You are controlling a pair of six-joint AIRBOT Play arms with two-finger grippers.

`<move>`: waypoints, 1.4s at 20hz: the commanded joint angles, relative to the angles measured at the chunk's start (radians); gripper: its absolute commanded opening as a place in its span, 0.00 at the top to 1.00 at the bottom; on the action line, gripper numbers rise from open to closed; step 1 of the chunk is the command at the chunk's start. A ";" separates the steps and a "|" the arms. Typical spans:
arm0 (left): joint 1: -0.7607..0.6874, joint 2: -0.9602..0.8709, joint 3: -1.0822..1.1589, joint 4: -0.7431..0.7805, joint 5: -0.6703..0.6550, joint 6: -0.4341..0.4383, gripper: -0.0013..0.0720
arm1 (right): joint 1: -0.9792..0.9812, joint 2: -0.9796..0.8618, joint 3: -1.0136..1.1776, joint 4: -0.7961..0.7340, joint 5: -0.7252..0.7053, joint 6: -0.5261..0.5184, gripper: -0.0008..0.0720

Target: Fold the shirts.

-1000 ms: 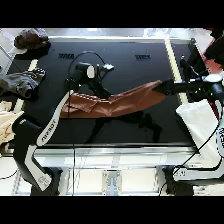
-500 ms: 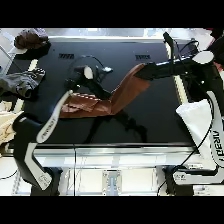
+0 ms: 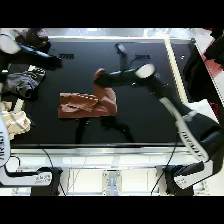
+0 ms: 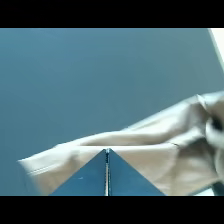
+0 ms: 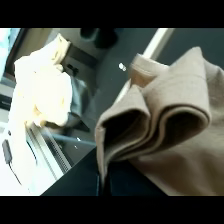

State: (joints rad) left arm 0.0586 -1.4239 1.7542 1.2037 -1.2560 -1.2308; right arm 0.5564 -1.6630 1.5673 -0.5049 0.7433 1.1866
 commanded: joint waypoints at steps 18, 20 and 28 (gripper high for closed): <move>0.130 0.051 -0.253 -0.037 0.077 0.015 0.97 | -0.315 -0.112 0.071 -0.556 0.365 0.372 0.32; 0.130 0.051 -0.253 -0.038 0.078 0.015 0.97 | -0.338 -0.175 0.053 -0.393 0.390 0.363 0.29; 0.130 0.051 -0.253 -0.038 0.077 0.016 0.97 | -0.296 -0.397 0.053 -0.010 0.421 0.274 0.21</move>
State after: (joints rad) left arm 0.1875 -1.3724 1.5013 1.1667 -1.1809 -1.2152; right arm 0.2478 -2.0018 1.6218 -0.6338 1.1465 1.4826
